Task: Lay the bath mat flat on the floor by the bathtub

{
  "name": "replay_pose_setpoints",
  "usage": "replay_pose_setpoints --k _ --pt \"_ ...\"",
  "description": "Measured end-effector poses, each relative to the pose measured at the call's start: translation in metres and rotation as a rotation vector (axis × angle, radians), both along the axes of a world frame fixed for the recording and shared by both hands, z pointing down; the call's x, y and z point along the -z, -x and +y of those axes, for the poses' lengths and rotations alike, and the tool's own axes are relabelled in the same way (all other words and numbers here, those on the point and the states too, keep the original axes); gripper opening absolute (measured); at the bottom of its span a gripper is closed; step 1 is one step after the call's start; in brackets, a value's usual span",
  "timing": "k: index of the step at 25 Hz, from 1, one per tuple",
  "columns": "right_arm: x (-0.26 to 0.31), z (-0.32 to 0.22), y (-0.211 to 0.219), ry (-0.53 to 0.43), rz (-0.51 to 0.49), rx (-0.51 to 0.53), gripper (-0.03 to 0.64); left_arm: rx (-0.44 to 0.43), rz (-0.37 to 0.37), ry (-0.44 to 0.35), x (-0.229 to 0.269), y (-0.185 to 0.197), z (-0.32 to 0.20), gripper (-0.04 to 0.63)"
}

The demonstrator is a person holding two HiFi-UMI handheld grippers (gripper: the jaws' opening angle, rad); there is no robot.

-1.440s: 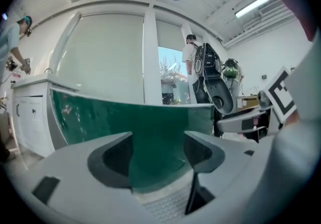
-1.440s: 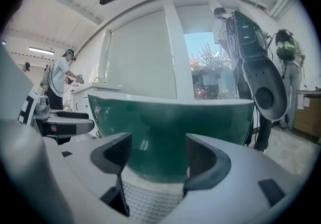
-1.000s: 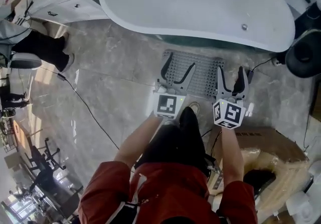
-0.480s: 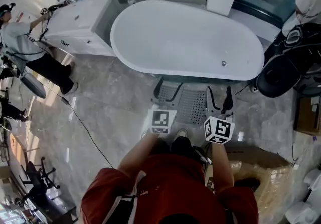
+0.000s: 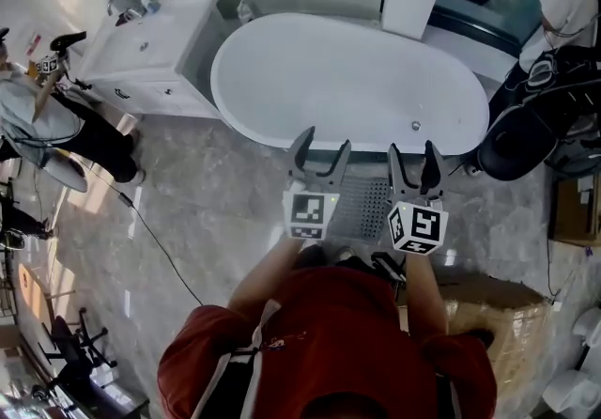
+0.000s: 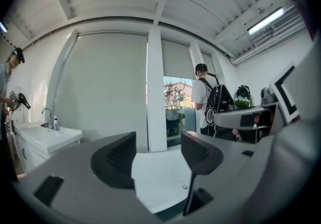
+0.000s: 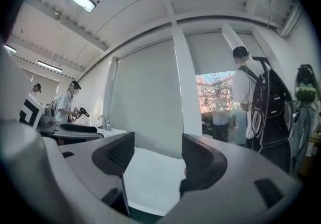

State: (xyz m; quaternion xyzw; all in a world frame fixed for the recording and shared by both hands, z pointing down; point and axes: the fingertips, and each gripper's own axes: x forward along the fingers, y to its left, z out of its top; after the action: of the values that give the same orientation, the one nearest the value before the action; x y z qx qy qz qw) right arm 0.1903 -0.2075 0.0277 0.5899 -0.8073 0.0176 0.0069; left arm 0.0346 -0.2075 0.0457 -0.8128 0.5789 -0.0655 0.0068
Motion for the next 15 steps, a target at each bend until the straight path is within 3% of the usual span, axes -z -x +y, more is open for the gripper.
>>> replay_pose_setpoints --k 6,8,15 --pt "0.006 0.0 0.028 -0.007 -0.022 0.041 0.213 -0.051 0.032 -0.017 0.011 0.008 -0.003 0.228" --pt "0.01 0.001 0.033 -0.017 -0.028 0.048 0.177 -0.05 0.023 -0.047 0.018 0.011 -0.003 0.153" --pt "0.012 0.0 0.05 -0.025 -0.015 0.058 0.034 -0.04 -0.022 -0.064 0.023 0.023 -0.003 0.049"
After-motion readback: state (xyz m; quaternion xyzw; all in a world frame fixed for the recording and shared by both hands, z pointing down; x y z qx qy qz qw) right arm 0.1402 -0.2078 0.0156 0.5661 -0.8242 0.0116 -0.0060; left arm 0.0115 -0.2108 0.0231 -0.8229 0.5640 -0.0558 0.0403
